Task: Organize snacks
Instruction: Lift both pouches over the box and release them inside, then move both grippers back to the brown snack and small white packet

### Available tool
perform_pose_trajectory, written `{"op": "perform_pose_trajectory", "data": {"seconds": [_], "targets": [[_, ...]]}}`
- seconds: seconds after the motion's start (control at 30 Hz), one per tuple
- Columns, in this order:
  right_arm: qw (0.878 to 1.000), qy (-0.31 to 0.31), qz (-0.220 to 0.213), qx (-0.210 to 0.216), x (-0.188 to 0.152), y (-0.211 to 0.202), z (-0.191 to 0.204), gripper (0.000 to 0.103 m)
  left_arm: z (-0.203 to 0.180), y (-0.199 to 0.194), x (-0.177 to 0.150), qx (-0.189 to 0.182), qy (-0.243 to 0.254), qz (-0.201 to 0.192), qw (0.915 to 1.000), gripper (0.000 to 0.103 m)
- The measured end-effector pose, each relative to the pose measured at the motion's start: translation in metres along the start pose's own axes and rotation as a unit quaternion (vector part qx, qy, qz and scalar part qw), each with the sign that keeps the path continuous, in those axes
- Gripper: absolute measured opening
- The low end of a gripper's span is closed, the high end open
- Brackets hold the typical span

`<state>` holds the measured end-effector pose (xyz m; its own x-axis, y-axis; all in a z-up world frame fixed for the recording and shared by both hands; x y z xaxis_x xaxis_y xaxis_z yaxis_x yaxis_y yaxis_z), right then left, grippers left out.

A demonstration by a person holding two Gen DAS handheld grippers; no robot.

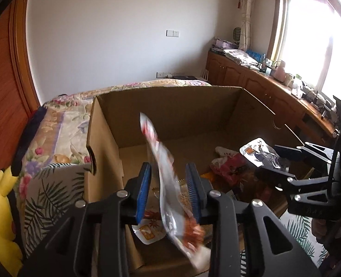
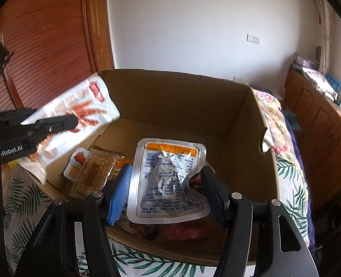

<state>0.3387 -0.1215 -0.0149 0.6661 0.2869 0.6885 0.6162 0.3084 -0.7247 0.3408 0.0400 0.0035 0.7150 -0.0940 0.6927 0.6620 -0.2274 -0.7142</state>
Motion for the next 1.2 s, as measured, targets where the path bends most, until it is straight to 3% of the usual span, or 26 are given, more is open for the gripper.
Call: {"op": "perform_pose_trajectory", "data": {"seconds": [0.1, 0.4, 0.87, 1.0, 1.2], "targets": [[1.000, 0.006, 0.003, 0.003, 0.001, 0.003, -0.002, 0.065, 0.000, 0.001, -0.003, 0.002, 0.002, 0.003, 1.0000, 0.037], [1.000, 0.007, -0.008, -0.006, -0.003, -0.001, 0.001, 0.066, -0.005, -0.010, -0.009, -0.003, 0.007, -0.008, 0.9999, 0.040], [0.999, -0.002, -0.054, -0.008, -0.025, -0.051, 0.018, 0.066, -0.023, -0.051, -0.017, 0.027, 0.039, -0.048, 0.9977, 0.052], [0.998, 0.003, -0.066, -0.001, -0.034, -0.069, 0.021, 0.066, -0.025, -0.068, -0.020, 0.023, 0.038, -0.071, 0.9965, 0.074], [0.997, 0.011, -0.074, 0.009, -0.055, -0.090, 0.024, 0.070, -0.033, -0.089, -0.033, 0.020, 0.045, -0.082, 0.9954, 0.078]]}}
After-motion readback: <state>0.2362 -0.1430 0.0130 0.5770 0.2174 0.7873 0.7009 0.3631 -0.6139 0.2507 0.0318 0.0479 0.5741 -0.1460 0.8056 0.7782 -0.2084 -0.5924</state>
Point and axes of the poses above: each gripper's, at about its wrist camera, not at the fingertips, and y roughly the way its jaws point, z to its left, x to its top, the point moved 5 cm from there along y, roughly the way its jaws point, and after that the axes turned 6 degrees about z, right-handed, at the moved point
